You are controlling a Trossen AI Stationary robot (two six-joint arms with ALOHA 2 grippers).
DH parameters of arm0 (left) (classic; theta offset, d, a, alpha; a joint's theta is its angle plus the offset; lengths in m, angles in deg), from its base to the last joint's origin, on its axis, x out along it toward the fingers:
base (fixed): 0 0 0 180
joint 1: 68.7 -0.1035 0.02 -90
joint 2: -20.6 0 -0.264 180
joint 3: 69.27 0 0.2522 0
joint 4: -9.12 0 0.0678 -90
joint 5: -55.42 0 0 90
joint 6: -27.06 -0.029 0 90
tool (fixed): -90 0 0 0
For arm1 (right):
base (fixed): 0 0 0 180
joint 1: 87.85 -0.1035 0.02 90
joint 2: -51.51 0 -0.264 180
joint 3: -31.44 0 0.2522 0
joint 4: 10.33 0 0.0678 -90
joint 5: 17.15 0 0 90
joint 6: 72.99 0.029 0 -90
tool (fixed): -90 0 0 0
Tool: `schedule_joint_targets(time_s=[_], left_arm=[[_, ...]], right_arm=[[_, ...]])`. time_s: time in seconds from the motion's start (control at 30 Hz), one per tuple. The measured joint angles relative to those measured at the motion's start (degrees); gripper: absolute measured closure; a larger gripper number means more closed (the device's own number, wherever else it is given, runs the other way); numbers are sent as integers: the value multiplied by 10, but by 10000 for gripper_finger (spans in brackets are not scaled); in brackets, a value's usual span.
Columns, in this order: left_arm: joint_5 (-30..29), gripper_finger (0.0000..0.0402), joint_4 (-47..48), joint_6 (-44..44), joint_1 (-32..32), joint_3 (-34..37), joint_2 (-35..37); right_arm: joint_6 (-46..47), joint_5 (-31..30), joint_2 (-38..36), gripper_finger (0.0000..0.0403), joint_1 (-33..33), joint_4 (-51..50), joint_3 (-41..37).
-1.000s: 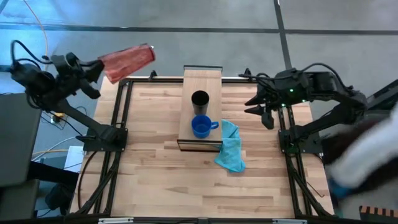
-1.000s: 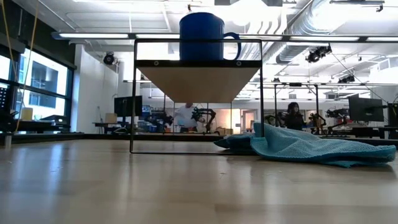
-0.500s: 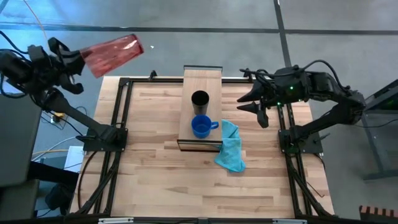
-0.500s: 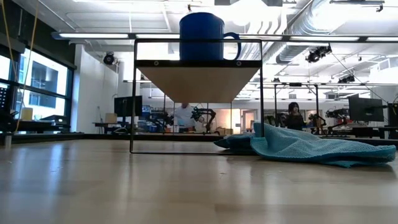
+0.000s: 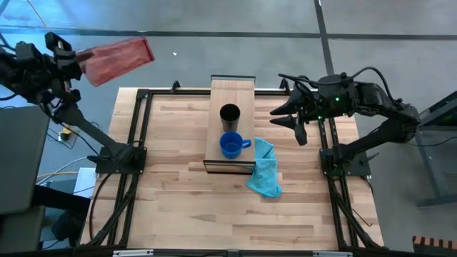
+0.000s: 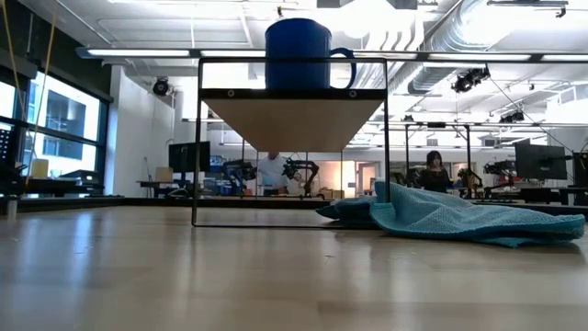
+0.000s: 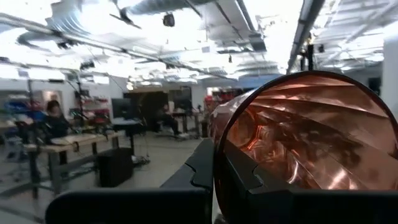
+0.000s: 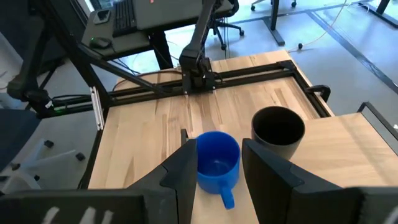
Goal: Stack small to large cups/mugs on shelf
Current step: Put the red glass cup on the shelf
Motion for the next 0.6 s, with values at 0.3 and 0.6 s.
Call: schedule_joint_targets(time_s=[0.3, 0.6], left_arm=[[-125, 401, 10, -10, 166, -11, 0], [-300, 401, -4, -38, 346, -50, 0]], right_arm=[[-10, 0, 0, 284, 0, 11, 0], [-10, 0, 0, 284, 0, 11, 0]])
